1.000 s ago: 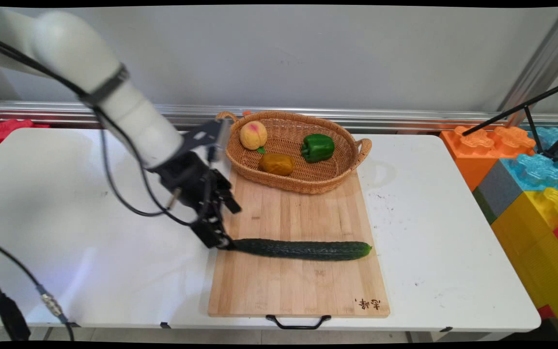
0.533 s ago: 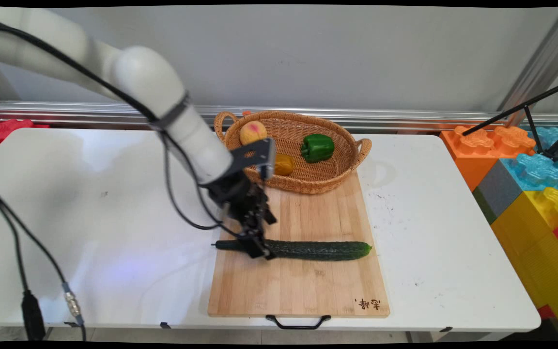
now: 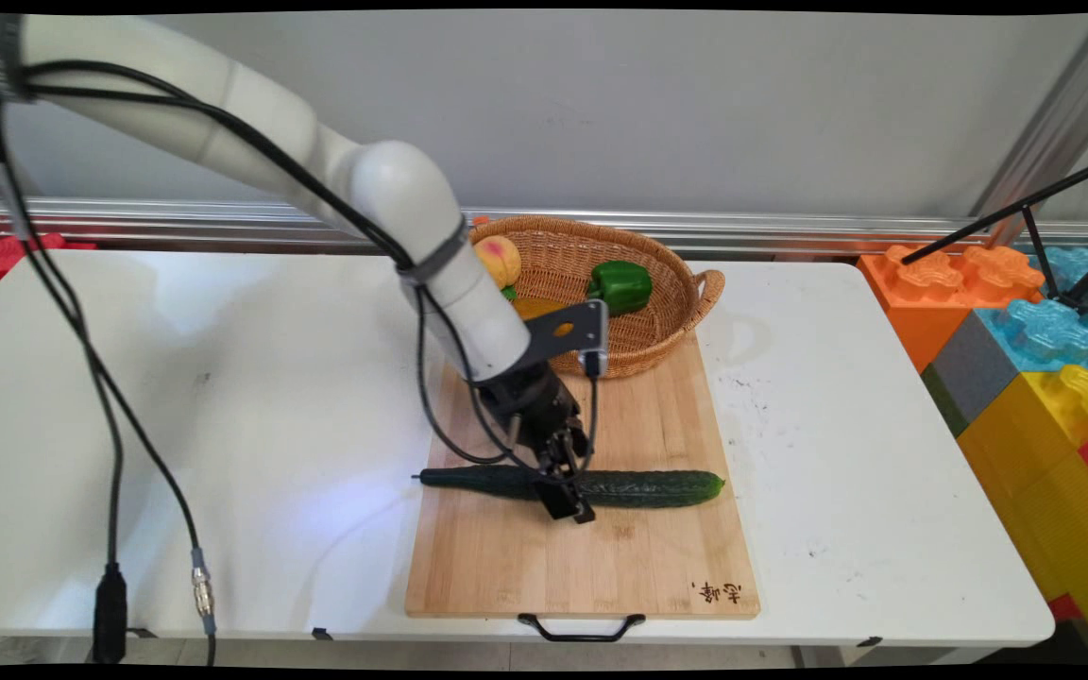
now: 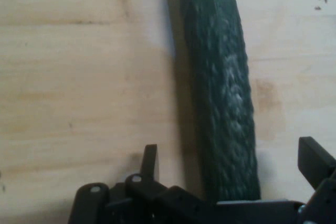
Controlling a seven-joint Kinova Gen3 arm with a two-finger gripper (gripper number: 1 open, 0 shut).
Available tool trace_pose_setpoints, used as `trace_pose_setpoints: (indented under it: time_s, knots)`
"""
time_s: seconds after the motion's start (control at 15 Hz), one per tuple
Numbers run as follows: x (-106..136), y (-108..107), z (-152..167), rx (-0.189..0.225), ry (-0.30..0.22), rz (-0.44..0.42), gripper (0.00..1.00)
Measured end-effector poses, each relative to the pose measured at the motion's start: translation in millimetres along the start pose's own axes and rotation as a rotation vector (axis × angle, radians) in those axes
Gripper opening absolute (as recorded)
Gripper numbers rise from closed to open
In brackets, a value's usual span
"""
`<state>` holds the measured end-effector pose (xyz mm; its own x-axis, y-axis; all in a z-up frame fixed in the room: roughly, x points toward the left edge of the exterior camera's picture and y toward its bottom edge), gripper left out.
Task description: Pick up the cucumber from the cutting board
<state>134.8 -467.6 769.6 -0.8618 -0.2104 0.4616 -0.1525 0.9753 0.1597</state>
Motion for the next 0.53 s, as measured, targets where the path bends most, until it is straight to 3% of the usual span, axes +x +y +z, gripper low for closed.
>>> trace_pose_setpoints:
  time_s: [0.27,0.33,0.53]
  knots:
    - [10,-9,19,-0.021,-0.002,0.013,1.00]
    - [12,-11,22,-0.025,-0.001,0.017,0.00]
    - [20,-14,28,-0.035,0.007,0.035,0.00]
